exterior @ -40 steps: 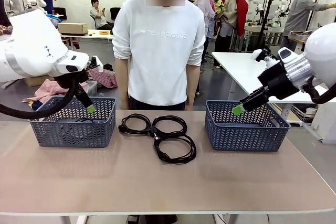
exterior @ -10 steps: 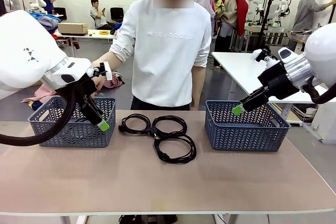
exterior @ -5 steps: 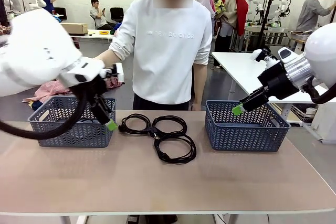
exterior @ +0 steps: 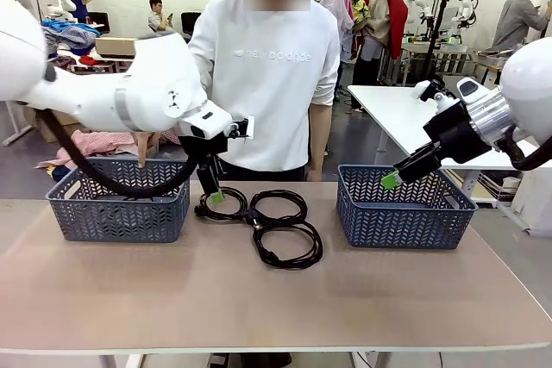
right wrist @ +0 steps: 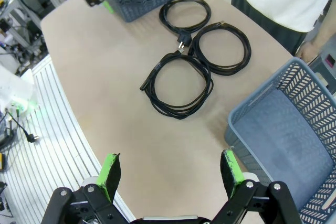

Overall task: Organize the cables according to human instructions.
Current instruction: Pick up a bundle of cables and place it in the basket indicated by the human.

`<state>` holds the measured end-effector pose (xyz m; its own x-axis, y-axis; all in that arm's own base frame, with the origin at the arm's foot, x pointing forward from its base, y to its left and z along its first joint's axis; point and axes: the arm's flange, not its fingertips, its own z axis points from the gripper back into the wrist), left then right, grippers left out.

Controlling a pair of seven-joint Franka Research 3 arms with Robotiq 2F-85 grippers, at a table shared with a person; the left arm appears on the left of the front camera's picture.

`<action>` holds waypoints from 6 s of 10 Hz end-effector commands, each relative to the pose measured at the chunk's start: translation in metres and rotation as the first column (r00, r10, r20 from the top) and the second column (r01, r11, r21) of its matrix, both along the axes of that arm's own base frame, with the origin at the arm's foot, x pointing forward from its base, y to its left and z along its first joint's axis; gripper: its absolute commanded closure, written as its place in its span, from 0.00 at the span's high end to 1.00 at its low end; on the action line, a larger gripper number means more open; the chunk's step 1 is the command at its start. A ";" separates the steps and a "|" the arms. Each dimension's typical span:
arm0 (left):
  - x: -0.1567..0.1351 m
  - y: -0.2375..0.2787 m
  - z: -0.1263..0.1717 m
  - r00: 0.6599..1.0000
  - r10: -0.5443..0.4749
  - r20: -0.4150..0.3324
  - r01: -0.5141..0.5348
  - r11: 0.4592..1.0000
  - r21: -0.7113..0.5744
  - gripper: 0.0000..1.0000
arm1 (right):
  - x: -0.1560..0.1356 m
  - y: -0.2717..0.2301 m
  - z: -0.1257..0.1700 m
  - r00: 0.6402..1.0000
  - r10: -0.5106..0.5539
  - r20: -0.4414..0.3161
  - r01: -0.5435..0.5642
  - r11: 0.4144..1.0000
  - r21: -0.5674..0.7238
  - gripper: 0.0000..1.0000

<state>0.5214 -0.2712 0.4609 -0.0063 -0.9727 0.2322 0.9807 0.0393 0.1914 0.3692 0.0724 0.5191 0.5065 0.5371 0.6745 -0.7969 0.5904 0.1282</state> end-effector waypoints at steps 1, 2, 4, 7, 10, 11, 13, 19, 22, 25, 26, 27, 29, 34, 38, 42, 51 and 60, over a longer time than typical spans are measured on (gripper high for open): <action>0.029 -0.010 -0.008 0.999 0.044 -0.004 -0.043 0.995 0.091 1.00 | 0.003 -0.001 -0.003 1.000 0.021 0.013 -0.021 0.999 0.026 1.00; 0.038 -0.012 -0.013 0.998 0.058 0.008 -0.058 0.990 0.127 1.00 | 0.003 -0.001 -0.003 1.000 0.021 0.013 -0.021 0.999 0.026 1.00; 0.044 -0.007 -0.013 0.997 0.075 -0.007 -0.073 0.987 0.146 1.00 | 0.003 -0.001 -0.003 1.000 0.021 0.013 -0.021 0.999 0.026 1.00; 0.041 -0.005 -0.023 0.999 0.038 0.011 -0.039 0.994 0.107 1.00 | 0.003 -0.001 -0.003 1.000 0.021 0.013 -0.021 0.999 0.026 1.00; 0.044 -0.011 -0.022 0.999 0.042 0.004 -0.042 0.992 0.117 1.00 | 0.003 -0.001 -0.003 1.000 0.021 0.013 -0.021 0.999 0.026 1.00; 0.048 -0.011 -0.036 0.999 0.040 0.005 -0.041 0.992 0.116 1.00 | 0.003 -0.001 -0.003 1.000 0.021 0.013 -0.021 0.999 0.026 1.00; 0.062 -0.015 -0.062 0.999 0.029 0.019 -0.032 0.988 0.154 1.00 | 0.003 -0.001 -0.003 1.000 0.021 0.013 -0.021 0.999 0.026 1.00; 0.079 -0.023 -0.113 1.000 -0.018 0.003 0.017 0.972 0.232 1.00 | 0.003 -0.001 -0.003 1.000 0.021 0.013 -0.021 0.999 0.026 1.00; 0.080 -0.025 -0.125 1.000 -0.010 -0.014 0.013 0.971 0.239 1.00 | 0.003 -0.001 -0.003 1.000 0.021 0.013 -0.021 0.999 0.026 1.00; 0.087 -0.027 -0.133 1.000 -0.006 -0.022 0.011 0.971 0.237 1.00 | 0.003 -0.001 -0.003 1.000 0.021 0.013 -0.021 0.999 0.026 1.00; 0.088 -0.027 -0.135 0.999 -0.003 -0.034 0.012 0.969 0.246 1.00 | 0.003 -0.001 -0.003 1.000 0.021 0.013 -0.021 0.999 0.026 1.00; 0.089 -0.028 -0.136 0.999 -0.004 -0.039 0.014 0.969 0.247 1.00 | 0.003 -0.001 -0.003 1.000 0.021 0.013 -0.021 0.999 0.026 1.00; 0.090 -0.028 -0.139 0.998 -0.013 -0.064 0.029 0.966 0.258 0.86 | 0.003 -0.001 -0.003 1.000 0.021 0.013 -0.021 0.999 0.026 1.00; 0.092 -0.029 -0.140 0.995 -0.006 -0.102 0.031 0.971 0.237 0.45 | 0.003 -0.001 -0.003 1.000 0.021 0.013 -0.021 0.999 0.026 1.00; 0.093 -0.028 -0.137 0.994 0.003 -0.111 0.024 0.971 0.237 0.08 | 0.003 -0.001 -0.003 1.000 0.021 0.013 -0.021 0.999 0.026 1.00; 0.096 -0.026 -0.123 0.996 -0.006 -0.090 0.027 0.973 0.231 0.00 | 0.003 -0.001 -0.003 1.000 0.021 0.013 -0.021 0.999 0.026 1.00; 0.080 -0.016 0.035 0.988 -0.030 0.154 0.006 0.988 0.153 0.00 | 0.003 -0.001 -0.003 1.000 0.021 0.013 -0.021 0.999 0.026 1.00; 0.015 0.129 0.073 0.936 0.315 0.157 -0.339 0.928 0.157 0.00 | 0.003 -0.001 -0.003 1.000 0.021 0.013 -0.021 0.999 0.026 1.00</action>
<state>0.5490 -0.1464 0.5400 0.2565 -0.9660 0.0340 0.9088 0.2530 0.3317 0.3693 0.0720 0.5189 0.5075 0.5369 0.6739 -0.7962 0.5911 0.1287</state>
